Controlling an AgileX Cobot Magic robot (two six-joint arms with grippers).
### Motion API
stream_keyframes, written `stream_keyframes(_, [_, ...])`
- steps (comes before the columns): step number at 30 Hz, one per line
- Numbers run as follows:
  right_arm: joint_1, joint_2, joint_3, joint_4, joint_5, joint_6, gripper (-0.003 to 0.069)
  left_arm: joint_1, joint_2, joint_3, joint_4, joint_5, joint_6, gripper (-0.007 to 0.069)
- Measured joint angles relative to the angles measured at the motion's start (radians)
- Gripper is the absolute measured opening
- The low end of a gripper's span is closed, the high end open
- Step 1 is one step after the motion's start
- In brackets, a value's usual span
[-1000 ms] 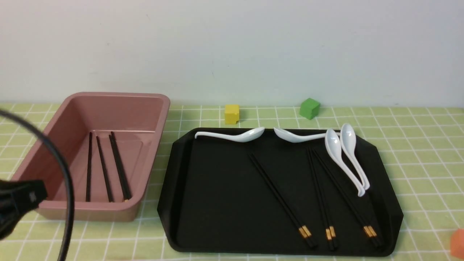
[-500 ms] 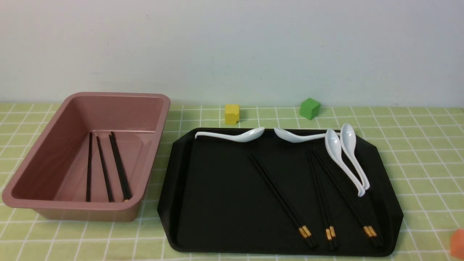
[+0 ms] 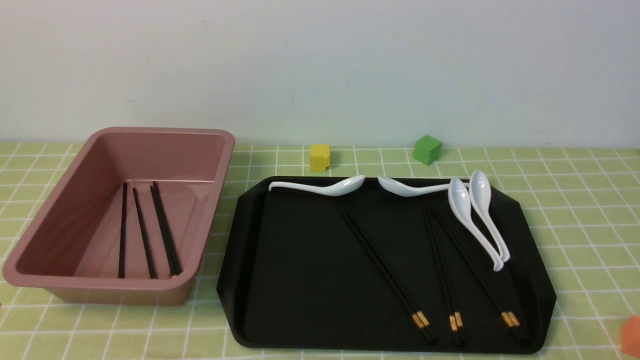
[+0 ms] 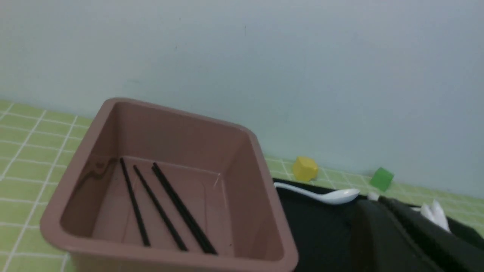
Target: On green tablecloth take chopsticks from black tray and put them in box.
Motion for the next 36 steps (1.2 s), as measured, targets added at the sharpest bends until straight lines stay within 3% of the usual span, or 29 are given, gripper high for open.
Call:
stream_keyframes(6, [0.0,0.0,0.0,0.0,0.0,0.0,0.0239,0.054,-0.052,0.168,0.006,0.02,0.0,-0.0012])
stream_keyframes(13, [0.0,-0.001,0.0,0.0,0.0,0.0,0.0239,0.133,-0.093,0.181,0.016,0.194,0.0,-0.0009])
stream_keyframes(36, [0.0,-0.001,0.0,0.0,0.0,0.0,0.0239,0.084,-0.093,0.181,0.018,0.205,0.0,0.0006])
